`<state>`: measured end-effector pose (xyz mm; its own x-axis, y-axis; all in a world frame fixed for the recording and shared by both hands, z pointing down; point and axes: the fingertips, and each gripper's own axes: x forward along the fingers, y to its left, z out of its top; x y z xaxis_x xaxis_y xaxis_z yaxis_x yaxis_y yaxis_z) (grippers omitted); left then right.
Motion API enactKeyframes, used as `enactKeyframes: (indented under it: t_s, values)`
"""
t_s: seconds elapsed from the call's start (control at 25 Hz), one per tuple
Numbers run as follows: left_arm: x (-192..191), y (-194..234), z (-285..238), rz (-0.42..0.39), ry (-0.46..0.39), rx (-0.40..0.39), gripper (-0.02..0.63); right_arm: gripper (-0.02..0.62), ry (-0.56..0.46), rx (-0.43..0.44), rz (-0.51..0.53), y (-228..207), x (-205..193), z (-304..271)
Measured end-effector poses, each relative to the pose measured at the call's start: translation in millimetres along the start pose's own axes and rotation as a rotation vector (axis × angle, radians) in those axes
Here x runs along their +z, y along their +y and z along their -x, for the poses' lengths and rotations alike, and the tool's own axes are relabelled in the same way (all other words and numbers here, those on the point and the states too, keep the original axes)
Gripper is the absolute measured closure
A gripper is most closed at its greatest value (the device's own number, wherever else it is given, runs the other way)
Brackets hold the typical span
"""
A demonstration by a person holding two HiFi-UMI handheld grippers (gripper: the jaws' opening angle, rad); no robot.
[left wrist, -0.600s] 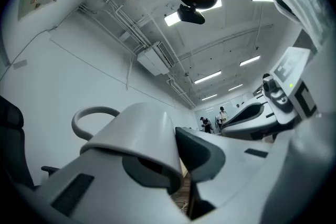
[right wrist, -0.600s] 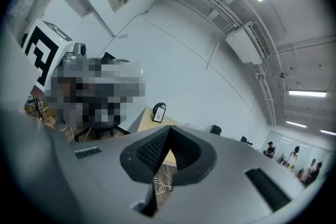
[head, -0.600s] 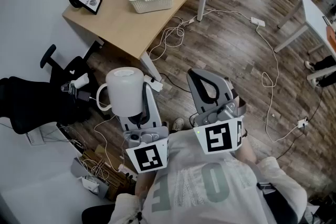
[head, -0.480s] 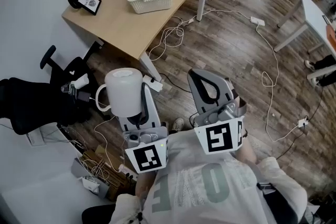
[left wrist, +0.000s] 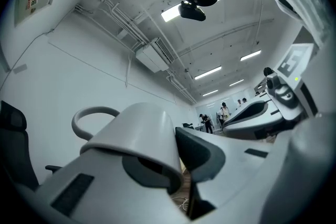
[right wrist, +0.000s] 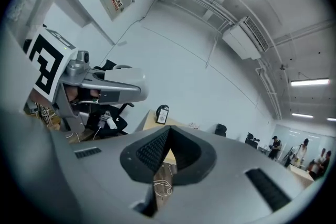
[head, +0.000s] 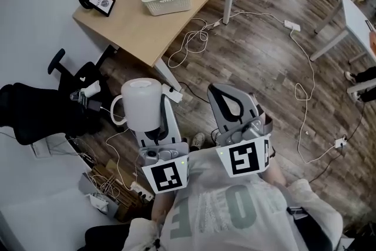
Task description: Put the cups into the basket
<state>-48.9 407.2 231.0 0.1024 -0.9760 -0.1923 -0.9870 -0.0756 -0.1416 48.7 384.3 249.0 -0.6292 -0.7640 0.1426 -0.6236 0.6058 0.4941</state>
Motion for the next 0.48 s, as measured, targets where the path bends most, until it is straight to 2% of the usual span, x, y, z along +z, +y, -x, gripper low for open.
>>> enactKeyframes:
  t_s: [0.2,0.36,0.48]
  values:
    - [5.6,-21.7,3.2,-0.043,-0.034,0.024,0.554,0.597,-0.002,0.035,0.019,-5.3,-21.3,20.3]
    - [16.9,-38.6,-18.7,-0.052,-0.069,0.029,0.554,0.597,-0.020,0.052,0.117,-20.0,-36.5,22.8]
    - [29.0,-45.4,-21.4,-0.049,-0.087,0.027,0.554,0.597,-0.026,0.070,0.058,-26.3,-37.6,29.7]
